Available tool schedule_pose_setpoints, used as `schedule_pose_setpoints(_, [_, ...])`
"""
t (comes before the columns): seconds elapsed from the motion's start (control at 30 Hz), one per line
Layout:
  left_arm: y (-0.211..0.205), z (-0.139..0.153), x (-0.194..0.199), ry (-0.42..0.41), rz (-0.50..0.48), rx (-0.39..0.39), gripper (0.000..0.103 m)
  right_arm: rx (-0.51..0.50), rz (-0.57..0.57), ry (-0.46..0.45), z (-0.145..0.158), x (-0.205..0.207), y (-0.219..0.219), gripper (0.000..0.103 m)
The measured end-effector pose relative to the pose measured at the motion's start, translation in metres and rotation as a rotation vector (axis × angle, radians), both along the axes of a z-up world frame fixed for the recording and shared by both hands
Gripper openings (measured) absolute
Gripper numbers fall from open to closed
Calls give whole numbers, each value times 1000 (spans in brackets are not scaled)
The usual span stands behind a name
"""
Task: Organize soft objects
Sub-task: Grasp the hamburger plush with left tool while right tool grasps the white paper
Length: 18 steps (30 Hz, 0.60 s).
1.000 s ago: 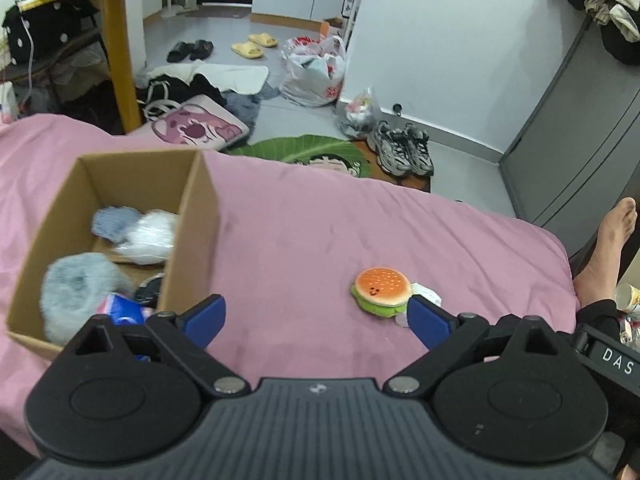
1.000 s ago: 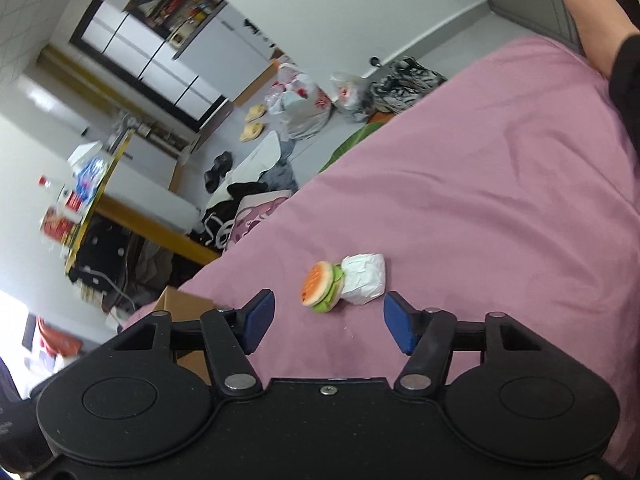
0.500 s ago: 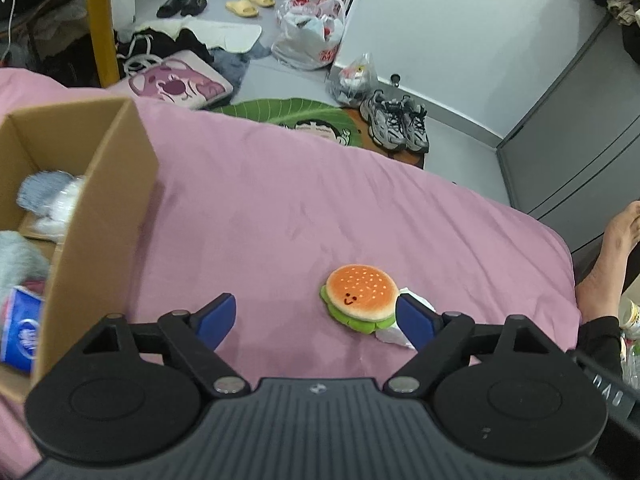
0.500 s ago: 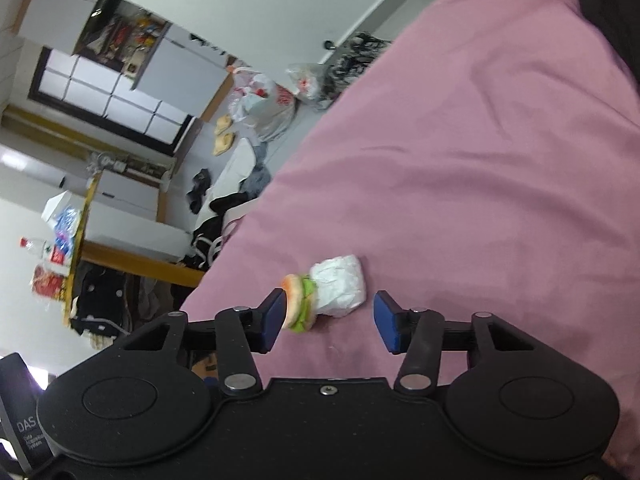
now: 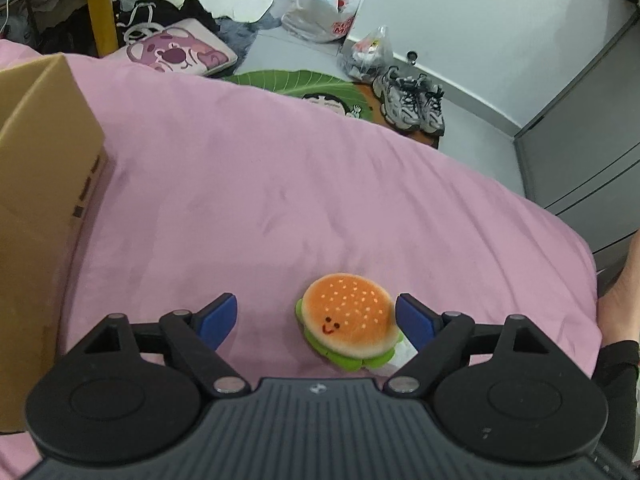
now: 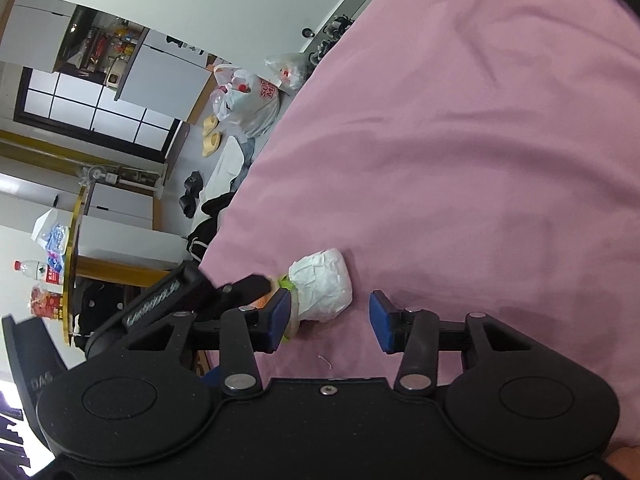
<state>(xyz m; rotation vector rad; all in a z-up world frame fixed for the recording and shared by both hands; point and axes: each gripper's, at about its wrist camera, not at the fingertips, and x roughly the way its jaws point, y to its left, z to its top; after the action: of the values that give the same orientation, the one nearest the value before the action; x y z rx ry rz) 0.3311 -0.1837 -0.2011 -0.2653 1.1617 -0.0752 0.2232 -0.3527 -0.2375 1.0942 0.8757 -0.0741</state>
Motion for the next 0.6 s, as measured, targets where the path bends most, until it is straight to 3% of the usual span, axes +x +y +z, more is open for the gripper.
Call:
schedule_pose_setpoints(0.13, [-4,-10,5,48,13,-30,84,9,-4,-3,-2,-1,0,45])
schedule_pose_setpoints(0.2, [-3,-12,5,58,25,-36,67,12,-5,-6,-4,1,-2,45])
schedule_pose_setpoints(0.23, [-2,-12,3,67,26,-53,52,15,-6,-7,-5,2,-2,45])
schedule_pose_setpoints(0.27, [-1,-12,2,71,27,-51,48,17,-9,-5,-7,2,-2,45])
schedule_pose_setpoints(0.53, [21,5,-12,50,47,-28,44,29,-8,-19,-15,10,5,44])
schedule_pose_setpoints(0.6, [28,9,-14,41,48,-20,44,20,4,-13,-15,11,8,36])
